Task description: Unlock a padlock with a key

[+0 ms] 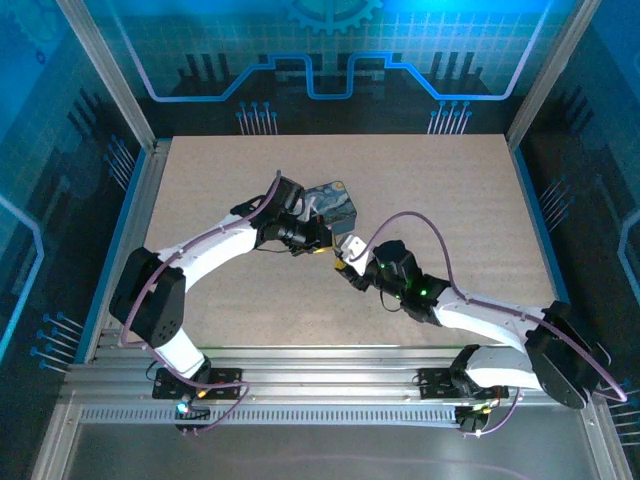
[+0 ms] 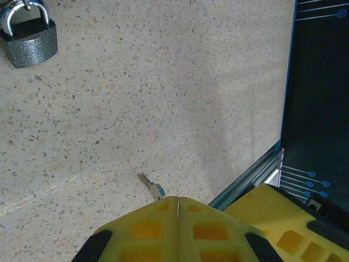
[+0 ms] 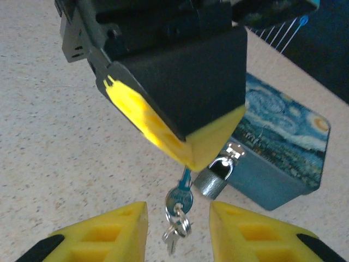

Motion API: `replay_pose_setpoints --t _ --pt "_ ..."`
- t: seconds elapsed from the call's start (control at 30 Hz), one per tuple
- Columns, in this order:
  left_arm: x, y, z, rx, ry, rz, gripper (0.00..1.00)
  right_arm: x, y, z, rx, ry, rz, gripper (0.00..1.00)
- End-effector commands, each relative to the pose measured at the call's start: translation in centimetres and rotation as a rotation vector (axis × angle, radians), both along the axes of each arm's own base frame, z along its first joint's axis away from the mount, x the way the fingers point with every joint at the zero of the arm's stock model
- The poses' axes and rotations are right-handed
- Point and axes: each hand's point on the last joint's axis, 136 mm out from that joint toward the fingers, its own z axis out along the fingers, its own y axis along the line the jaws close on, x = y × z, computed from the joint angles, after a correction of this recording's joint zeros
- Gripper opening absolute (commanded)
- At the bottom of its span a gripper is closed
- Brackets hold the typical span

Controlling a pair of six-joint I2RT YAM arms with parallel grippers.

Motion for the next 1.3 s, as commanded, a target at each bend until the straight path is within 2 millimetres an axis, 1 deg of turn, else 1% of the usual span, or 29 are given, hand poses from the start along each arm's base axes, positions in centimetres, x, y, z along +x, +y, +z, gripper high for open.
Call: replay_pose_setpoints --t 0.0,0.13,0.23,0.37,0.47,0.6,0.77,0.97,1.17,1.27 --pt "0.3 0.2 0.5 0.004 0.017 0.02 0.0 1.0 0.2 1.1 -0.018 -0.11 -0.033 0.33" --pt "0.4 0.3 0.6 0.002 0.017 0.026 0.0 0.9 0.4 0.5 -0.035 -0.106 -0.013 0.33" --pt "0.5 0.4 0.8 0.003 0.015 0.031 0.0 0.7 0.4 0.3 -0.036 -0.105 -0.005 0.35" --pt "0.7 0.7 1.1 0.015 0.002 0.043 0.0 0.0 0.5 0.2 -0.031 -0.106 0.014 0.41" --pt "0.8 0.5 1.2 0.004 0.005 0.046 0.0 -0.4 0.7 0.0 -0.032 -0.104 0.024 0.43" --pt "0.7 0.4 1.6 -0.01 0.003 0.046 0.0 0.0 0.5 -0.4 -0.052 -0.129 -0.006 0.43" --pt "0.6 0.4 1.7 -0.016 0.002 0.038 0.0 1.2 0.1 0.7 -0.035 -0.19 -0.076 0.43" --pt "0.6 0.2 1.8 -0.027 0.005 0.04 0.0 1.2 0.8 0.6 -0.04 -0.186 -0.056 0.42" --pt "0.7 0.2 2.0 -0.033 0.001 0.045 0.0 1.0 1.2 -0.1 -0.057 -0.167 -0.038 0.46" --pt "0.5 0.0 2.3 -0.046 0.002 0.04 0.0 1.4 1.1 0.1 -0.052 -0.176 -0.058 0.44"
